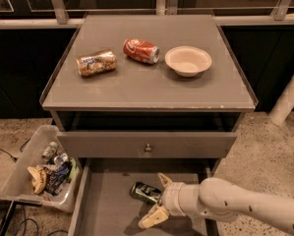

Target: Pick green can from middle drawer and place on counter

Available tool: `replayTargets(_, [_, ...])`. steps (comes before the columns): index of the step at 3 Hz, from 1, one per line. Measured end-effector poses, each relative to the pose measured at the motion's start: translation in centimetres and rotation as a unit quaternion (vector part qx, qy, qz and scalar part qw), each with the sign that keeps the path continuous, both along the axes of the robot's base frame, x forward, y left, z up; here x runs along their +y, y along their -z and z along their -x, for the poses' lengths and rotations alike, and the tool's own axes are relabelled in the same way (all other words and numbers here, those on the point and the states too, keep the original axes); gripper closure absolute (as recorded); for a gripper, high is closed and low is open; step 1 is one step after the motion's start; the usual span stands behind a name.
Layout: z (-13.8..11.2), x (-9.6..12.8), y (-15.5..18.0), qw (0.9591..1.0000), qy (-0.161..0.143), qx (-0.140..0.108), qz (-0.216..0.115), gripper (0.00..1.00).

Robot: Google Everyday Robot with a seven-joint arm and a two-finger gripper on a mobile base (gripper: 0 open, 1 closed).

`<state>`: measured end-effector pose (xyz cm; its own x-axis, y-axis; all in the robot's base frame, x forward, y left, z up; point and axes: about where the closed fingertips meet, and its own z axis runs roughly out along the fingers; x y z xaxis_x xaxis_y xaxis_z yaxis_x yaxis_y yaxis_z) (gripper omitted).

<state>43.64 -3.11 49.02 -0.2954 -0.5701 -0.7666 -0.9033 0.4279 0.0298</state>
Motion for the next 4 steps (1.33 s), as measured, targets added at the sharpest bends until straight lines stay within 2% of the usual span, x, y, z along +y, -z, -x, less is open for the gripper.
replayTargets(1, [-0.3,0.8,4.2,0.9997,0.014,0.017,-0.008,0.0])
replayTargets(2, [-1.9,0.9,7.1,0.9994,0.03,0.015,0.007,0.0])
replayTargets(4, [-6.0,1.6,8.7,0.9983,0.041,-0.02,0.035,0.0])
